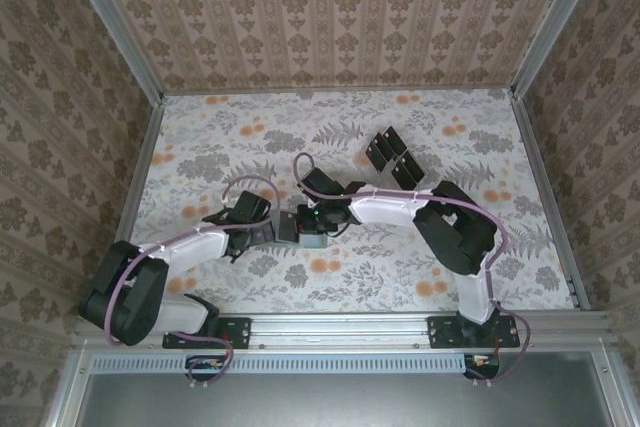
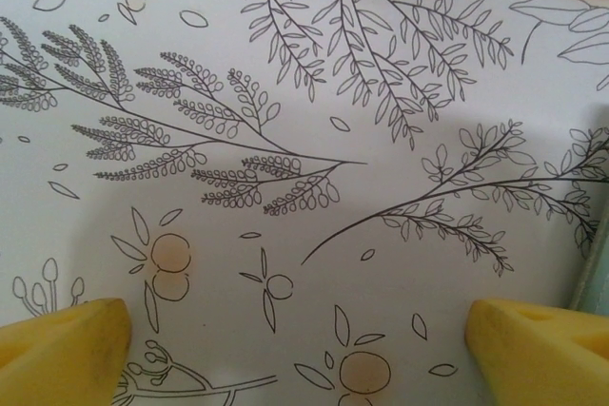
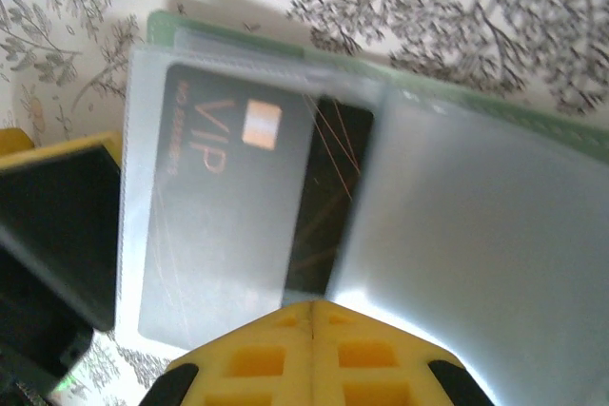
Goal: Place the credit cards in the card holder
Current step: Insert the credit card into the card slot.
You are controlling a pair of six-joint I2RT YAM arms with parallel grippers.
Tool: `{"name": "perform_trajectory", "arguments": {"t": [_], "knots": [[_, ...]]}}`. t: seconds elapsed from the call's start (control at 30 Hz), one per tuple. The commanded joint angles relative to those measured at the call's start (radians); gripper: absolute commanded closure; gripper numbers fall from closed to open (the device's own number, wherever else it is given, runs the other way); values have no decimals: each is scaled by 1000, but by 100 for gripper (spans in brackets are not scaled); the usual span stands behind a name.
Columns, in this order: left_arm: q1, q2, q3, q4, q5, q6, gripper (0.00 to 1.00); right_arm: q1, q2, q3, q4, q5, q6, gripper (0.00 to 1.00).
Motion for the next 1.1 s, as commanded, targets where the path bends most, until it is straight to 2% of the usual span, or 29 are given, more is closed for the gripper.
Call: {"name": "perform_trajectory", "arguments": {"t": [0.0, 0.23, 0.4, 1.07], "knots": [[-24, -15, -26, -17, 43, -46, 0, -4, -25, -51, 10, 30, 17, 98], [-25, -162, -18, -122, -31, -53, 0, -29, -9, -126, 19, 68, 9, 99], [-24, -199, -10, -110, -9, -33, 0, -53, -24, -148, -5, 84, -11, 100], [-23, -3, -9, 14, 27, -13, 0, -53, -43, -9, -70, 58, -68, 100]]}}
